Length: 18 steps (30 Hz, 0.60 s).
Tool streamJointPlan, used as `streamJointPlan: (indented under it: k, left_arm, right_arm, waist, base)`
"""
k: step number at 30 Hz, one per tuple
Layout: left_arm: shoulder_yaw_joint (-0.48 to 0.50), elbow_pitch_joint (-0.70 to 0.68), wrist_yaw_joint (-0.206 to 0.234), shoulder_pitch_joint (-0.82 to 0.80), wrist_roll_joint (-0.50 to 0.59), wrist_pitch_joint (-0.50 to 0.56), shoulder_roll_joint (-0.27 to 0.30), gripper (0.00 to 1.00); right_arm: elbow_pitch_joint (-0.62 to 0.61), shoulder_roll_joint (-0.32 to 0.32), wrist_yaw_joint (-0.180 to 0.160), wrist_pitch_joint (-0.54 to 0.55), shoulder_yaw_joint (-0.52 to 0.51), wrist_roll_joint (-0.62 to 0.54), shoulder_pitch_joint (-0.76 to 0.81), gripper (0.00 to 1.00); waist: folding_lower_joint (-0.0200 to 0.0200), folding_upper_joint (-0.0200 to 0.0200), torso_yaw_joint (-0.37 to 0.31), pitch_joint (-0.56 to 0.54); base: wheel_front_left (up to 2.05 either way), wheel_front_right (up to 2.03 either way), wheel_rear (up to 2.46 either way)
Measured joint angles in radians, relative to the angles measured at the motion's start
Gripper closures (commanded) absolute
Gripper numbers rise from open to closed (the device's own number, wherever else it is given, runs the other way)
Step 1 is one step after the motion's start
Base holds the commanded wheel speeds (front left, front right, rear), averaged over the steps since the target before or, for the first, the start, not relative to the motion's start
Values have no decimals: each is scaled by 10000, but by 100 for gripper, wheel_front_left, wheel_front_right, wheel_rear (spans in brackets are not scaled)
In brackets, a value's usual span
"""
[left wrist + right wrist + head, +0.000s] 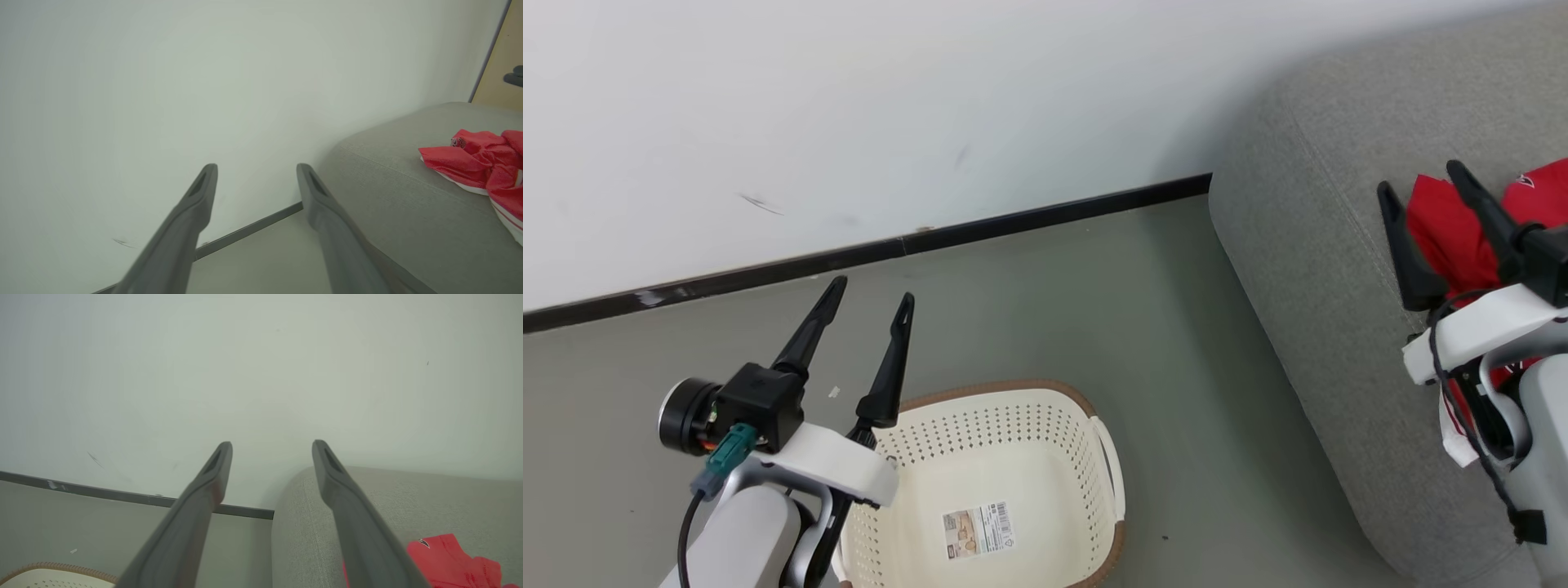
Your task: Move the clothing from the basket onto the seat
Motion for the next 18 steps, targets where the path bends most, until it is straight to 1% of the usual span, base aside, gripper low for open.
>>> streamJointPlan:
  k: [2,9,18]
  left_arm:
    - [71,13,61,83,-36,0,-8,0]
    - [688,-153,395,631,-48,-2,-161,0]
    - [1227,-188,711,1360,123,-2,-115,0]
  right_arm:
    - [-2,59,0,0,23,-21,35,0]
    - [-90,637,0,0,8,-268,594,0]
    - [-222,1185,0,0,-17,-640,1316,0]
  waist:
    - [0,0,38,-56]
    - [0,0,304,-461]
    - [0,0,613,-981]
  base:
    - [0,0,0]
    - [0,0,0]
    - [0,0,0]
